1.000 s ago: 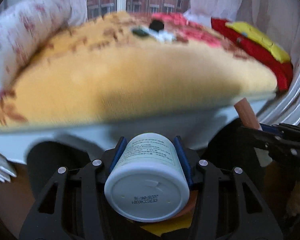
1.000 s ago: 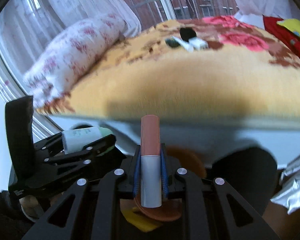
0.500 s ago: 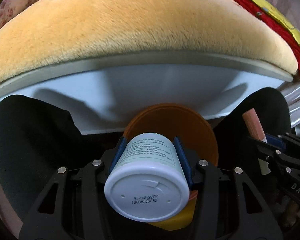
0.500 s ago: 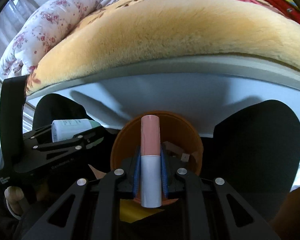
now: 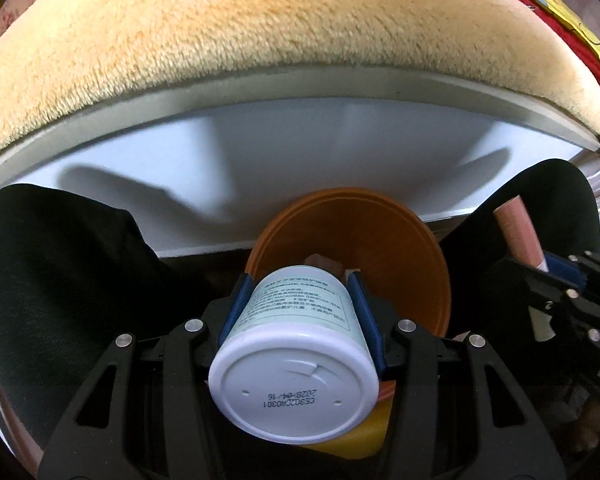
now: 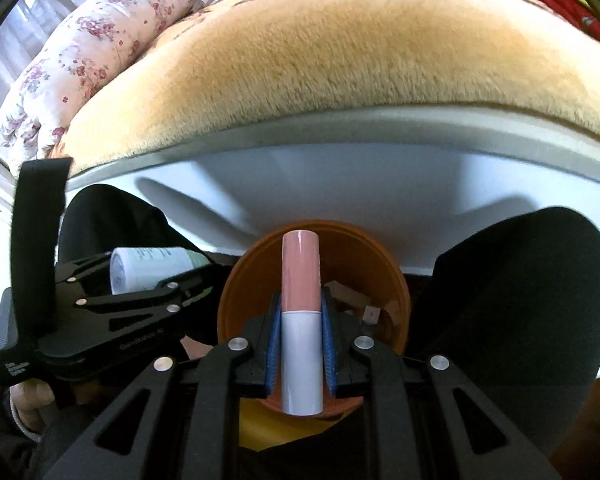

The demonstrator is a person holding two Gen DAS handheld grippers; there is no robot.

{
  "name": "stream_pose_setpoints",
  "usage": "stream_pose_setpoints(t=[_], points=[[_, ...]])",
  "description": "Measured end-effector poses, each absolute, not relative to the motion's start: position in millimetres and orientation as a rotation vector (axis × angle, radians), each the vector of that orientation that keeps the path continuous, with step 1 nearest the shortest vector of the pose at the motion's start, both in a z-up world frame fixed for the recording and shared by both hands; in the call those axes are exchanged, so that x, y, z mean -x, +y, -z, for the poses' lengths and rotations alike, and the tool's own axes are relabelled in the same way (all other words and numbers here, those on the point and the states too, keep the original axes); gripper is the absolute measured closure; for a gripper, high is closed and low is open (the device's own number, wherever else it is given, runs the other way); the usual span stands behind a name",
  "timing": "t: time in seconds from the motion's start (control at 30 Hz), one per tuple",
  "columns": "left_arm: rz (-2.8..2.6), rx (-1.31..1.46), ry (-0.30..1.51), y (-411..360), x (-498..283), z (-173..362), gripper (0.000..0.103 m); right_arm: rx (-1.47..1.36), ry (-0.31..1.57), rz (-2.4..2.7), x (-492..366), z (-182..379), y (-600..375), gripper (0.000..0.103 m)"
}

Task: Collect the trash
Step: 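Carry the lotion bottle and lipstick to the orange bucket and release both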

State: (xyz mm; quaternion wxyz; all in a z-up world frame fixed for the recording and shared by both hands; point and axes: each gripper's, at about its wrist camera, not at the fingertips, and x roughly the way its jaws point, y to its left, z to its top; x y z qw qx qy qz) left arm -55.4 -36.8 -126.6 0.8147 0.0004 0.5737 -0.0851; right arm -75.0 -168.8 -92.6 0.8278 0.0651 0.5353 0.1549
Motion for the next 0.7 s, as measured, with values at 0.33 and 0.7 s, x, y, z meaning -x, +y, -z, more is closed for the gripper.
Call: stream_pose_setpoints(t=[0.33,0.7], points=[[0.161,-0.028,1.256,-41,54,135,0.038,-0.164,1.177,-0.312,69,102,-174,0.058],[0.144,-0.040,1.230,-38,56,124,0.033,-0.183,1.133,-0.299,79,86,-185,0.058]])
